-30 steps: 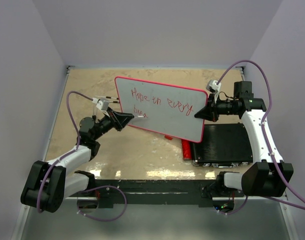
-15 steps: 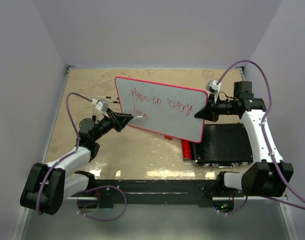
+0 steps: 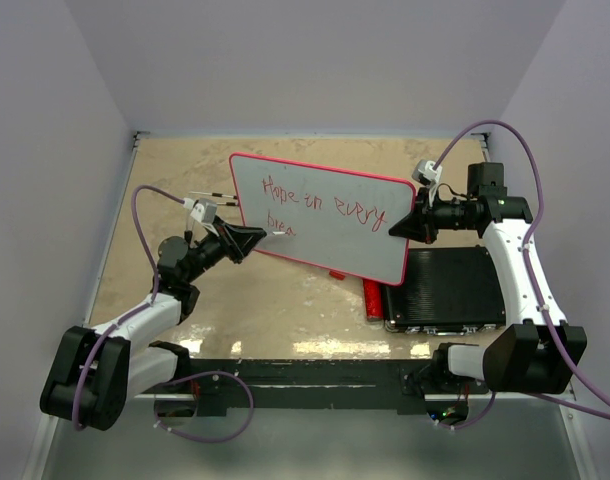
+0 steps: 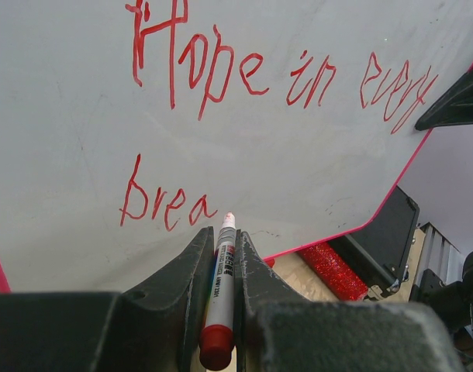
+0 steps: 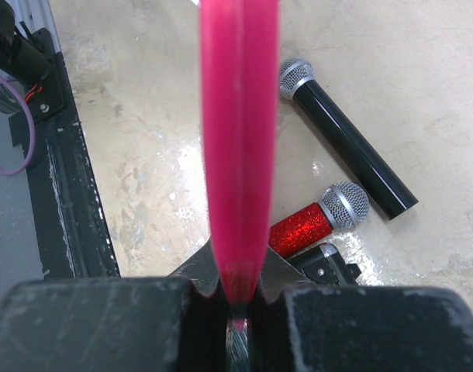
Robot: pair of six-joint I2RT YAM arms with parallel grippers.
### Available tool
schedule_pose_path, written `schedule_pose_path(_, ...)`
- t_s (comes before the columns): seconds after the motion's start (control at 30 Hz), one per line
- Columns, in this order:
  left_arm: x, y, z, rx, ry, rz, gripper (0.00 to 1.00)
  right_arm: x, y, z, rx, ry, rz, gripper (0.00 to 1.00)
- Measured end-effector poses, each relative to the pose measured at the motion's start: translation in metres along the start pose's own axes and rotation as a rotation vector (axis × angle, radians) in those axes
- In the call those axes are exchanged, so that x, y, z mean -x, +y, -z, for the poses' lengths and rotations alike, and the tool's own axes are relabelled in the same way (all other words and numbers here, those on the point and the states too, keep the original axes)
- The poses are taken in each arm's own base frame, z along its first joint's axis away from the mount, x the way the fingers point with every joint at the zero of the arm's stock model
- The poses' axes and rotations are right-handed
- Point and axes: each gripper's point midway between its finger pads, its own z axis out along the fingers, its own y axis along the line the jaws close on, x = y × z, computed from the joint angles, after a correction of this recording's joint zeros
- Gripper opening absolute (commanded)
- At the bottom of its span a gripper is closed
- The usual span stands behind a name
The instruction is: Write a sentence on the whiteboard
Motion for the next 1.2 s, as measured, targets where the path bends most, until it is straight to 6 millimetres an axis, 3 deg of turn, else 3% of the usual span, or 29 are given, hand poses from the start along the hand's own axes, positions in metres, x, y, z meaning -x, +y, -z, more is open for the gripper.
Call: schedule_pose_path(1.2, 0.0025, 0.0072, 0.0038, 0.058, -0.007, -0.013, 0.0, 0.0, 0.0001, 0.0, 0.001, 0.0, 0.0, 0.0)
